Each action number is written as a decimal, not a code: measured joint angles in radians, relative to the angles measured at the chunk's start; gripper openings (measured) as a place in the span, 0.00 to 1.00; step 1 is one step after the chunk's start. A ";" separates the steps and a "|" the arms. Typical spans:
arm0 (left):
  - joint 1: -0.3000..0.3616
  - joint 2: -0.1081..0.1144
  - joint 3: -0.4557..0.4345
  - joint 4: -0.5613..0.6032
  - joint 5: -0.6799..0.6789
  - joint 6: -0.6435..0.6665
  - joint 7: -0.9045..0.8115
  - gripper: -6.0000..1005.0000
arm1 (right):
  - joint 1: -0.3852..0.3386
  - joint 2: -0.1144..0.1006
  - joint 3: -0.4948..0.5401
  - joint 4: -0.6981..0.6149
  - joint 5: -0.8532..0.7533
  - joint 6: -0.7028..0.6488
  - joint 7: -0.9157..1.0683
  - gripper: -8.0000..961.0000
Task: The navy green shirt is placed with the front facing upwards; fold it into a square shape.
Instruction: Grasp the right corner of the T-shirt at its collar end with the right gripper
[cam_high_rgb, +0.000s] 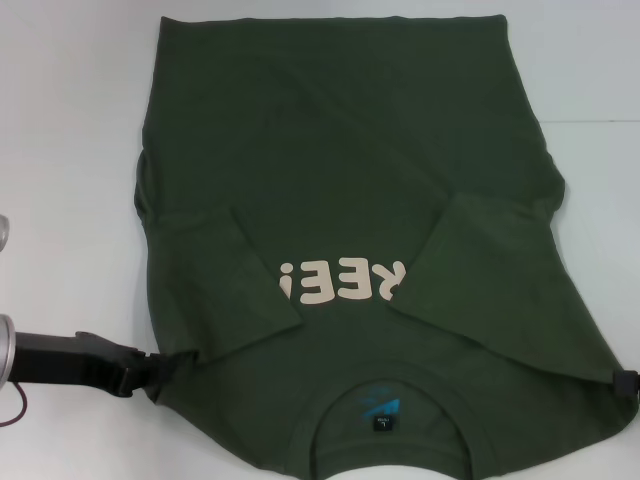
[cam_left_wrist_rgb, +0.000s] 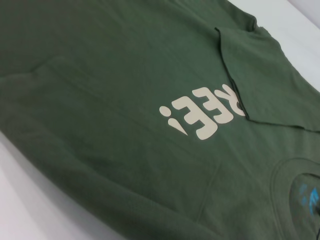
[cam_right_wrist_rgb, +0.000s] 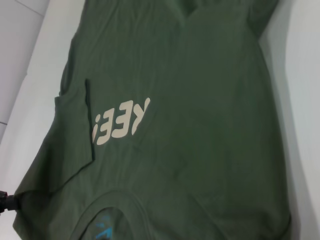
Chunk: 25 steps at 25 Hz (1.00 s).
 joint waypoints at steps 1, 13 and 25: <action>0.000 0.000 0.000 0.000 -0.002 0.000 0.000 0.01 | -0.001 0.000 0.004 -0.002 -0.003 -0.002 0.001 0.83; -0.003 0.000 0.002 0.000 -0.007 -0.001 0.000 0.01 | 0.010 0.010 0.006 0.004 -0.017 0.008 0.003 0.83; -0.007 0.002 0.001 -0.002 -0.007 -0.001 0.002 0.01 | 0.033 0.025 0.031 -0.004 -0.087 0.013 0.031 0.70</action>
